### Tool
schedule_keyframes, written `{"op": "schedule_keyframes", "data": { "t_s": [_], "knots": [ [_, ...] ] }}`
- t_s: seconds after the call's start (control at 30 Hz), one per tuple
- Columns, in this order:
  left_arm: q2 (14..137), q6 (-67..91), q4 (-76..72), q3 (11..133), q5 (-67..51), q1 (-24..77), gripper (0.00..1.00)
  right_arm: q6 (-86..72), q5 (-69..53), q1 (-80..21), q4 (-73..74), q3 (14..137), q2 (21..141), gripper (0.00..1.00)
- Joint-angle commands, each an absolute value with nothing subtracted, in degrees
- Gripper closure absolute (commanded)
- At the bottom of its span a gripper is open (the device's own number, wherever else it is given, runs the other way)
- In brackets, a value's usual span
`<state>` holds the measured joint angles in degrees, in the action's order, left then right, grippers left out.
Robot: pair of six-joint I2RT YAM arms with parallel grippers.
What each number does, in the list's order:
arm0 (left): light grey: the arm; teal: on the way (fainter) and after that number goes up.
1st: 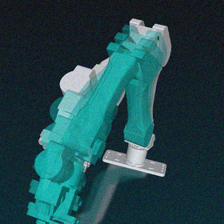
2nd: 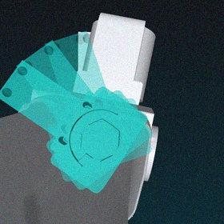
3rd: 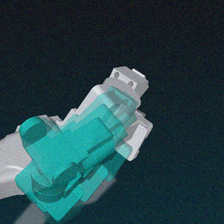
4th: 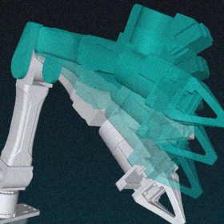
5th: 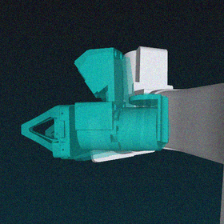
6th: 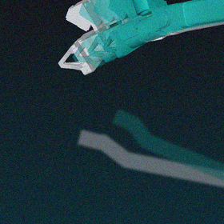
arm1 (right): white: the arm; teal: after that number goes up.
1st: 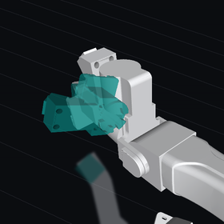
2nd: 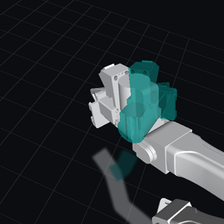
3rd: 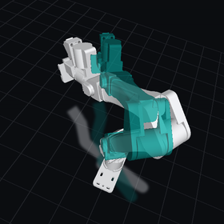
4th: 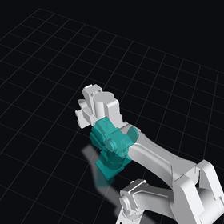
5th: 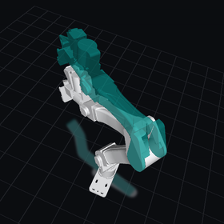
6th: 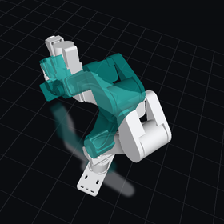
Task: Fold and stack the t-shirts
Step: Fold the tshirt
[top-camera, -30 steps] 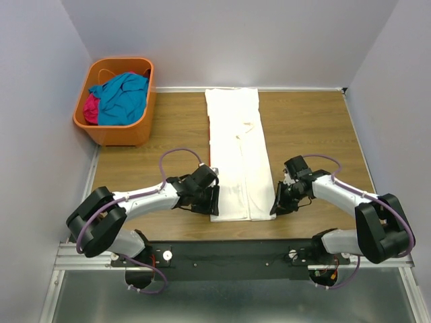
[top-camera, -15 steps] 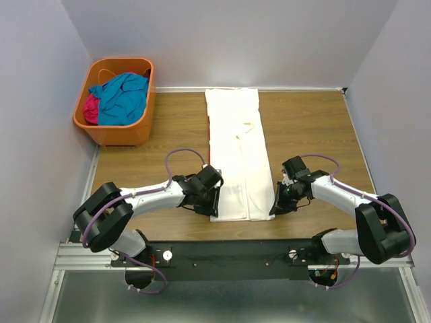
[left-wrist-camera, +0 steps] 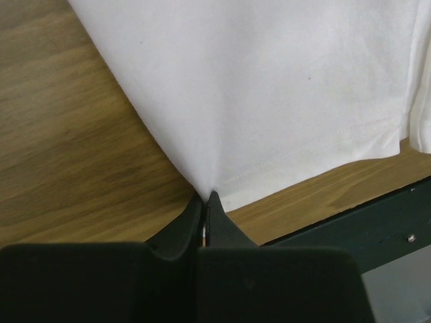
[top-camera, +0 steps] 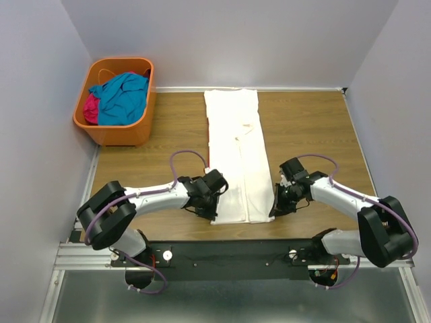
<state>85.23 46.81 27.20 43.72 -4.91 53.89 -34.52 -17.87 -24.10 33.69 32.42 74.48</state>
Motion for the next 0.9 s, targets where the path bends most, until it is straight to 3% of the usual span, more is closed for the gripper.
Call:
{"op": "schedule_keyframes", "data": {
  "t_s": [0.0,0.2,0.4,0.57,0.67,0.87],
  "knots": [
    [83.1,49.7,34.4,43.6,-3.9,57.9,1.00,-36.2,-14.1,-27.7,38.6,33.6,71.6,0.99],
    [76.8,51.6,33.4,42.7,-9.4,62.3,1.00,-36.7,-13.5,-30.7,44.6,36.3,67.9,1.00],
    [77.1,41.8,29.4,48.7,-7.6,47.1,1.00,-33.2,-3.1,-30.5,46.5,51.7,76.3,1.00],
    [84.5,33.1,22.9,53.8,-8.1,38.1,1.00,-28.2,4.7,-29.3,44.1,63.7,85.4,1.00],
    [88.8,31.1,18.6,56.8,-11.5,33.9,1.00,-25.7,4.8,-26.7,39.2,67.5,89.1,1.00],
    [94.6,27.2,18.5,63.5,-7.6,30.8,1.00,-21.6,4.5,-24.2,36.2,74.3,96.9,0.99]
  ]
}}
